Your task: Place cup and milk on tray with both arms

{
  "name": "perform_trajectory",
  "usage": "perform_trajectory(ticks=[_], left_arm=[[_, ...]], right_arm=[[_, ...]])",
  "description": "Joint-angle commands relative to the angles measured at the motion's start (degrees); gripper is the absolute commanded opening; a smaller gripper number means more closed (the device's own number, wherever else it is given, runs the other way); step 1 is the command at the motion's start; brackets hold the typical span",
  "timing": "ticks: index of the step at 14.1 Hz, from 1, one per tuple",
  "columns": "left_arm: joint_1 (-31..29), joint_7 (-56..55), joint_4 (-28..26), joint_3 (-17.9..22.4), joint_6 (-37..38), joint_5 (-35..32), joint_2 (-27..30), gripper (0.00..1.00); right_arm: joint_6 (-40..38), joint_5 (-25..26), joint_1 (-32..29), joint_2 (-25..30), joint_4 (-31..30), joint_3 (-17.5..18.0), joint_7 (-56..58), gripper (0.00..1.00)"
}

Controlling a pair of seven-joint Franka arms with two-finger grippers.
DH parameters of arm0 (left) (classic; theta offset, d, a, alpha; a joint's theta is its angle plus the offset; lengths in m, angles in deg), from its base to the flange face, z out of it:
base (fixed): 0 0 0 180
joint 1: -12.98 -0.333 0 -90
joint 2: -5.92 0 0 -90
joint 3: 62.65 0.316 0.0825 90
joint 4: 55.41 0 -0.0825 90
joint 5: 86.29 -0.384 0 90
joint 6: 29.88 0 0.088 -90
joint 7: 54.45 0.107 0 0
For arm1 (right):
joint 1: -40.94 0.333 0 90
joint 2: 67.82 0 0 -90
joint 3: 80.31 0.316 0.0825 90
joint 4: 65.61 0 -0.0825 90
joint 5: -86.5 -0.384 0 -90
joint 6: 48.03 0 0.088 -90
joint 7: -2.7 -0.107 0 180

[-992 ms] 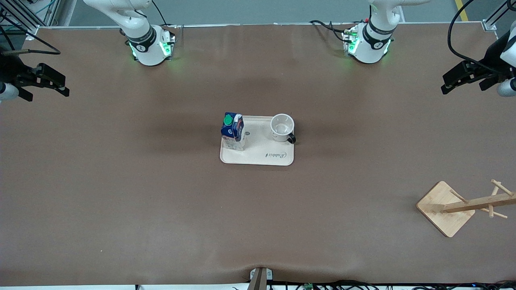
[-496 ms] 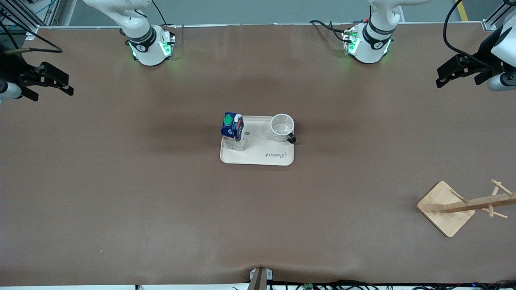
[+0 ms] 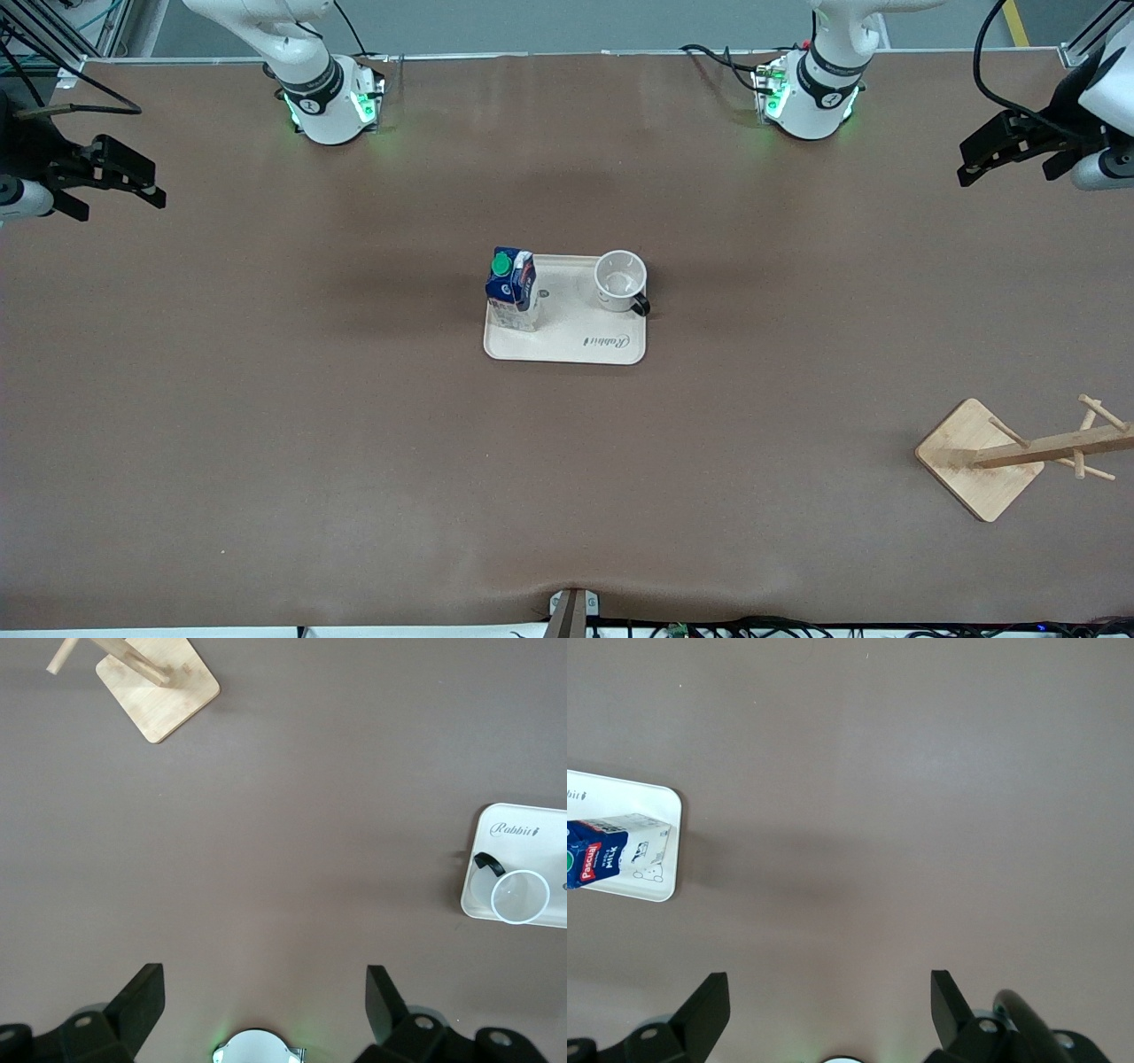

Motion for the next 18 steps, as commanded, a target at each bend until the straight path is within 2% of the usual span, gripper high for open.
perform_trajectory(ticks=[1,8,13,18], left_arm=[[-0.44,-0.07,0.35,-0.67,0.45,-0.12,0.41,1.0],[-0.62,0.81,0.52,-0.67,0.45,-0.12,-0.03,1.0],[-0.7,0.81,1.22,-0.14,0.36,-0.12,-0.12,1.0],[-0.79,0.99,1.4,-0.14,0.36,-0.03,-0.38,1.0]], right_arm=[[-0.63,-0.7,-0.22,0.73,-0.28,0.18,-0.14,1.0],[-2.47,-0.97,0.05,0.82,-0.2,0.35,-0.22,1.0],[-6.15,-3.52,0.22,1.08,-0.11,0.35,-0.14,1.0],[-5.99,-3.78,1.98,1.17,0.24,0.44,-0.14,1.0]])
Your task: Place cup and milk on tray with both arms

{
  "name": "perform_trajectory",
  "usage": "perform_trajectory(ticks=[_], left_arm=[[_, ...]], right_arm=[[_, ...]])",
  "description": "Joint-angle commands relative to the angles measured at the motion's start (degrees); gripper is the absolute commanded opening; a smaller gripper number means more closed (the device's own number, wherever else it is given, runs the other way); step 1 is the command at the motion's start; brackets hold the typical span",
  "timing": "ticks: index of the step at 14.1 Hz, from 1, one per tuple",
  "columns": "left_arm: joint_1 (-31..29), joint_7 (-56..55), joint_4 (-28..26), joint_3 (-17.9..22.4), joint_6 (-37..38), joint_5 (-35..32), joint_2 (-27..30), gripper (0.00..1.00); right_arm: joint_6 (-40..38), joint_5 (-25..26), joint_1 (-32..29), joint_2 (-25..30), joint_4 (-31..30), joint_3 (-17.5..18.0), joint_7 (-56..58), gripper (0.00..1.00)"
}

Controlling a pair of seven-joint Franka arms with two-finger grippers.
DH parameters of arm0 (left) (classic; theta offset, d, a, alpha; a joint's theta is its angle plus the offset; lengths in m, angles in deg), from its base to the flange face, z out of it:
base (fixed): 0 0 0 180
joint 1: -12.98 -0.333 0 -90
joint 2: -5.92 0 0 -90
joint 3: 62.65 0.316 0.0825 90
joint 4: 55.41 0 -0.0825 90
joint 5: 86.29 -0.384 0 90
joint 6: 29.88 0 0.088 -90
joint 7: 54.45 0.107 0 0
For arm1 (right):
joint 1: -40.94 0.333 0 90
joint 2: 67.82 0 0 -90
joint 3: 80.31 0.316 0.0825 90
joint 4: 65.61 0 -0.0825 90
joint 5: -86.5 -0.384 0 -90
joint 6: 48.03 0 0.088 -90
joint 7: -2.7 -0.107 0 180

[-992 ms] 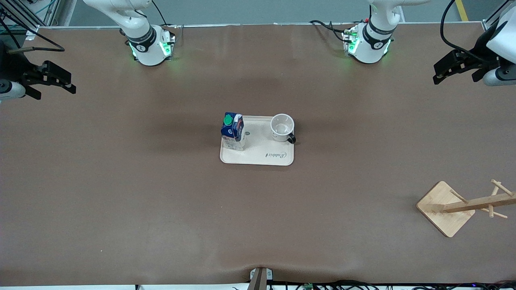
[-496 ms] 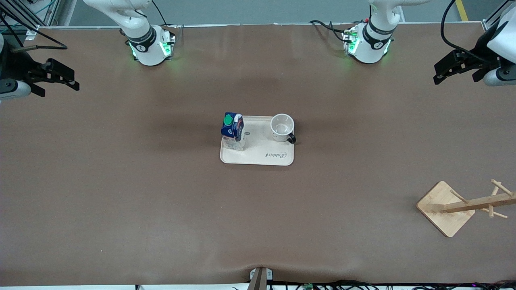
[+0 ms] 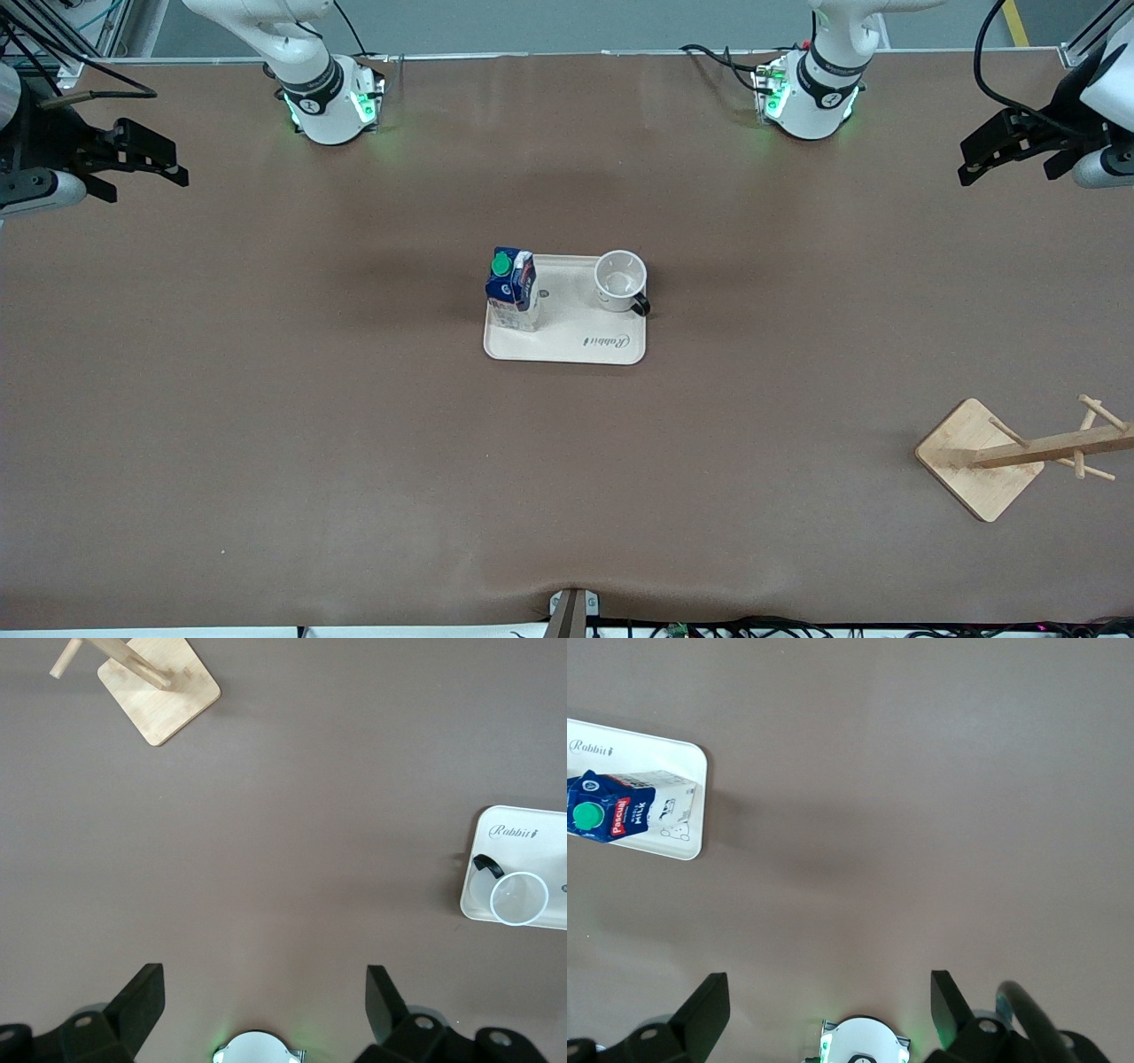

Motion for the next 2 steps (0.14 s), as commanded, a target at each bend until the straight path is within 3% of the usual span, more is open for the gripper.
perform_trajectory(ticks=[1,2], left_arm=[[-0.3,0.76,1.03,-0.09,0.38,-0.03,-0.45,1.0],[-0.3,0.76,1.11,-0.09,0.38,-0.03,-0.45,1.0]], right_arm=[[-0.74,-1.05,1.33,1.16,0.14,-0.2,-0.15,1.0],[-0.74,-1.05,1.15,1.07,0.14,-0.29,-0.15,1.0]])
